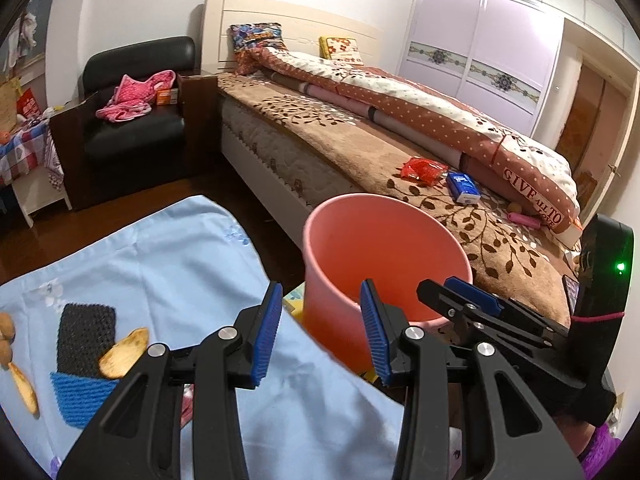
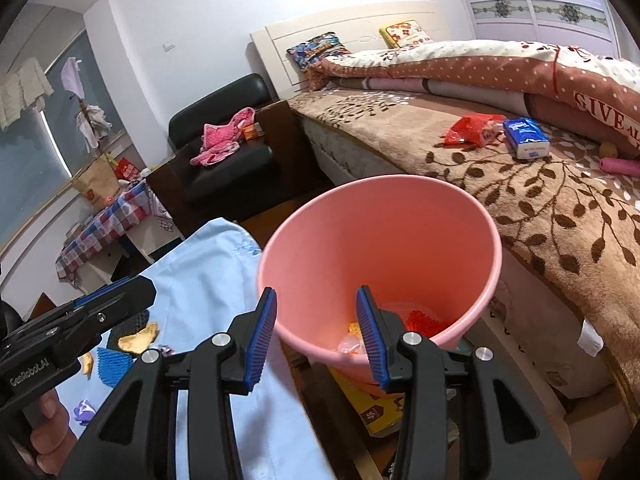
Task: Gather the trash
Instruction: 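Move both open tools back over the table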
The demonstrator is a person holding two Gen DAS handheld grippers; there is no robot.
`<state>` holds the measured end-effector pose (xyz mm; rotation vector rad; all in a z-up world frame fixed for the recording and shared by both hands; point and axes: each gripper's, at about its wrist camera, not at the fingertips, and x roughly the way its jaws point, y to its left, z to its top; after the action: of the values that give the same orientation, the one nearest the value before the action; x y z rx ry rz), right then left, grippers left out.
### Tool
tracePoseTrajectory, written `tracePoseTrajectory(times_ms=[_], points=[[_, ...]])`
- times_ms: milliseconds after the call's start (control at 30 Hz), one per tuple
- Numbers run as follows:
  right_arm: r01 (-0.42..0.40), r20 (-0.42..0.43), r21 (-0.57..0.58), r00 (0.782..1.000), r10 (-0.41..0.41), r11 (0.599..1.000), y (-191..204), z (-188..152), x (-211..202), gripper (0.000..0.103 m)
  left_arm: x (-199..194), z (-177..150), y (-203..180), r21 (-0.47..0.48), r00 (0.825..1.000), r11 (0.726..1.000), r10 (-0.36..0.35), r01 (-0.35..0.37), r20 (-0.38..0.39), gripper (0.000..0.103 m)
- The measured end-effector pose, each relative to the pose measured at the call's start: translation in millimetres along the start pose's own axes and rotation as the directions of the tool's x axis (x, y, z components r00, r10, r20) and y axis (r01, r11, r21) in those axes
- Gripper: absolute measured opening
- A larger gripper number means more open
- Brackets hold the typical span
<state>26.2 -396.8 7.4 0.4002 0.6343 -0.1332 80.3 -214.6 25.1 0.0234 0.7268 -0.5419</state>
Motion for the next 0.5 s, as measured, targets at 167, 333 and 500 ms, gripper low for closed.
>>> tracePoseTrajectory(times_ms=[167, 333, 500], points=[[-0.029, -0.011, -0.027, 1.0, 0.029, 0.999, 16, -5, -4, 0.041, -15, -9, 13, -0.017, 1.0, 0.999, 0.029, -0.029, 0.006, 0.041], [-0.055, -0.028, -0.059, 0.998, 0.054, 0.997, 33, -13, -6, 0.041, -31, -18, 29, -0.038, 0.997, 0.997, 0.07, -0.069, 0.014, 0.041], [-0.09, -0.041, -0.088, 0.995, 0.087, 0.992, 52, -22, -10, 0.041, -47, -26, 43, -0.057, 0.995, 0.994, 0.098, -0.097, 0.019, 0.041]])
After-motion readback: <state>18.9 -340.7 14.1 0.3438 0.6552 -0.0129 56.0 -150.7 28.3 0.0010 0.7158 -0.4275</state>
